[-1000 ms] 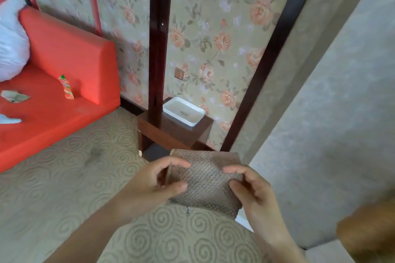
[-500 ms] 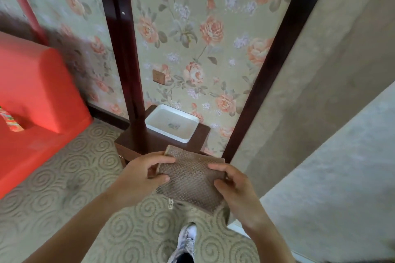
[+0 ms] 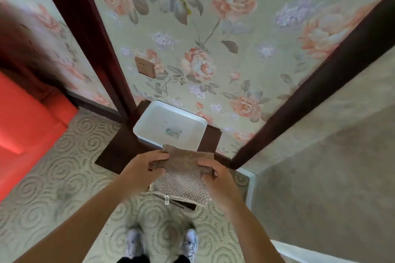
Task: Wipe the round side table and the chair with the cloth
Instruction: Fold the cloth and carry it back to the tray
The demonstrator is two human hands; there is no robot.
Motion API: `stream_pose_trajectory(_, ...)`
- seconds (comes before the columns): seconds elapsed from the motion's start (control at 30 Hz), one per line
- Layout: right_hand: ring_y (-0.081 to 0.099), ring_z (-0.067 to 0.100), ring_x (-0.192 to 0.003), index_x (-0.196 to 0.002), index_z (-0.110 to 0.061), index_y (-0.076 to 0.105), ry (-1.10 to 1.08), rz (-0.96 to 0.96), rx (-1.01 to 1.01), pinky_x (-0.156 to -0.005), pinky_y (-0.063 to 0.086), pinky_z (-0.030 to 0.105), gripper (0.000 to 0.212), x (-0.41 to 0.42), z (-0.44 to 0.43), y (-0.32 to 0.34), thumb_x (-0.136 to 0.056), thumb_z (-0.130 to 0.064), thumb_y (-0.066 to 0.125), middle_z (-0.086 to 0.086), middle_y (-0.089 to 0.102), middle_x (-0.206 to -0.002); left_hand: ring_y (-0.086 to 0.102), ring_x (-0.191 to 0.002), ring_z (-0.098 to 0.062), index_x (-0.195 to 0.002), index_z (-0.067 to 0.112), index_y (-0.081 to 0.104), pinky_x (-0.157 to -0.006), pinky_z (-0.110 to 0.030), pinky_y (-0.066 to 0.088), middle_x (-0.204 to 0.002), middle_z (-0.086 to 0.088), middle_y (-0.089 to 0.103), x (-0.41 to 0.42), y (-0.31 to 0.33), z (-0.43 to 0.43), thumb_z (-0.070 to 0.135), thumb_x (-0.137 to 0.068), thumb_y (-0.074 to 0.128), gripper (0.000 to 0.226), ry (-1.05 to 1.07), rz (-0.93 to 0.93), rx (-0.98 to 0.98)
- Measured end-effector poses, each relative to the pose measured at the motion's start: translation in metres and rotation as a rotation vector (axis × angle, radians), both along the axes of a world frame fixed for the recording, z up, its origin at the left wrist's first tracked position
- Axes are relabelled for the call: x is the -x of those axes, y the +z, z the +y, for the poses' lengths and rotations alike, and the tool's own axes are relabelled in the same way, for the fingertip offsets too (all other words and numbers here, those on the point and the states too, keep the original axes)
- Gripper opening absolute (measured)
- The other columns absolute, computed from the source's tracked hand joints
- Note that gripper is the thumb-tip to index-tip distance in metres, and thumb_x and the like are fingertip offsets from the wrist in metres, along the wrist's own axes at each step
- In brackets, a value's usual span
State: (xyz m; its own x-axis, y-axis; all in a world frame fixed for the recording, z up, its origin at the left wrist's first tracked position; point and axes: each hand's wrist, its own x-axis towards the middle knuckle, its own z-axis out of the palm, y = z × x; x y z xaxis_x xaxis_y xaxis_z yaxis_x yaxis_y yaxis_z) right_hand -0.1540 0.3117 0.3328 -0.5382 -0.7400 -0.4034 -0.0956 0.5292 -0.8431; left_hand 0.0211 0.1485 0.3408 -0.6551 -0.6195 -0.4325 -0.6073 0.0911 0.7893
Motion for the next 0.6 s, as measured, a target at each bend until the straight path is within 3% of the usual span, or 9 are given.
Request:
stream_pose_trajectory(0.13, 0.056, -0.001, -0.055, -0.113, -0.041, 0.064, -0.042, -0.034, -0.123, -0.05, 0.041, 0.019, 0.044, 0.022, -0.065, -0.056, -0.091, -0.006, 0.05, -0.02, 0.065, -0.092, 0.06, -0.119, -0.017, -0.137, 0.019, 0.06, -0.098, -0.028, 0.046, -0.146, -0.001, 0.054, 0.046, -0.052, -0.074, 0.01, -0.093, 0.066, 0.045, -0.117, -0.104, 0.029)
stream_pose_trajectory(0.2, 0.057, -0.003, -0.059, -0.124, -0.035, 0.063, -0.047, -0.075, -0.168, -0.048, 0.038, 0.012, 0.047, 0.032, -0.097, -0.09, -0.09, -0.005, 0.049, -0.016, 0.063, -0.107, 0.059, -0.116, -0.016, -0.139, 0.017, 0.059, -0.092, -0.023, 0.043, -0.144, -0.002, 0.055, 0.068, -0.085, -0.106, 0.015, -0.094, 0.066, 0.045, -0.131, -0.131, 0.018)
stream_pose_trajectory(0.27, 0.056, -0.004, -0.073, -0.128, -0.032, 0.06, -0.067, -0.069, -0.213, -0.049, 0.039, 0.006, 0.05, 0.044, -0.129, -0.123, -0.089, -0.004, 0.049, -0.01, 0.059, -0.121, 0.056, -0.12, -0.014, -0.138, 0.018, 0.059, -0.094, -0.023, 0.04, -0.143, 0.0, 0.057, 0.089, -0.119, -0.133, 0.027, -0.094, 0.066, 0.045, -0.096, -0.133, 0.004)
stream_pose_trajectory(0.33, 0.052, -0.009, -0.09, -0.13, -0.032, 0.06, -0.111, -0.043, -0.221, -0.062, 0.04, 0.002, 0.051, 0.055, -0.163, -0.156, -0.09, -0.002, 0.049, -0.01, 0.053, -0.128, 0.052, -0.131, -0.016, -0.139, 0.019, 0.058, -0.1, -0.026, 0.035, -0.145, 0.001, 0.057, 0.109, -0.155, -0.161, 0.035, -0.095, 0.064, 0.047, -0.061, -0.12, 0.016)
stream_pose_trajectory(0.43, 0.051, 0.002, -0.119, -0.139, -0.031, 0.054, -0.134, 0.024, -0.2, -0.094, 0.042, 0.013, 0.052, 0.069, -0.199, -0.192, -0.096, -0.002, 0.048, -0.005, 0.042, -0.147, 0.042, -0.143, -0.02, -0.145, 0.026, 0.05, -0.11, -0.031, 0.032, -0.156, -0.001, 0.045, 0.13, -0.199, -0.193, 0.034, -0.097, 0.063, 0.051, -0.125, -0.093, 0.099)
stream_pose_trajectory(0.53, 0.037, 0.02, -0.143, -0.149, -0.028, 0.044, -0.018, 0.181, -0.305, -0.105, 0.044, 0.029, 0.061, 0.073, -0.221, -0.229, -0.096, 0.002, 0.049, 0.001, 0.011, -0.166, 0.02, -0.154, -0.026, -0.154, 0.033, 0.035, -0.119, -0.042, 0.025, -0.17, -0.006, 0.011, 0.143, -0.247, -0.216, 0.035, -0.1, 0.057, 0.058, -0.369, -0.173, 0.176)
stream_pose_trajectory(0.6, 0.022, 0.025, -0.151, -0.152, -0.028, 0.037, 0.113, 0.29, -0.371, -0.116, 0.034, 0.037, 0.061, 0.069, -0.227, -0.251, -0.098, -0.002, 0.048, 0.005, -0.001, -0.169, 0.0, -0.156, -0.029, -0.158, 0.033, 0.021, -0.122, -0.046, 0.02, -0.17, -0.007, -0.008, 0.145, -0.274, -0.221, 0.036, -0.102, 0.053, 0.065, -0.545, -0.267, 0.265)
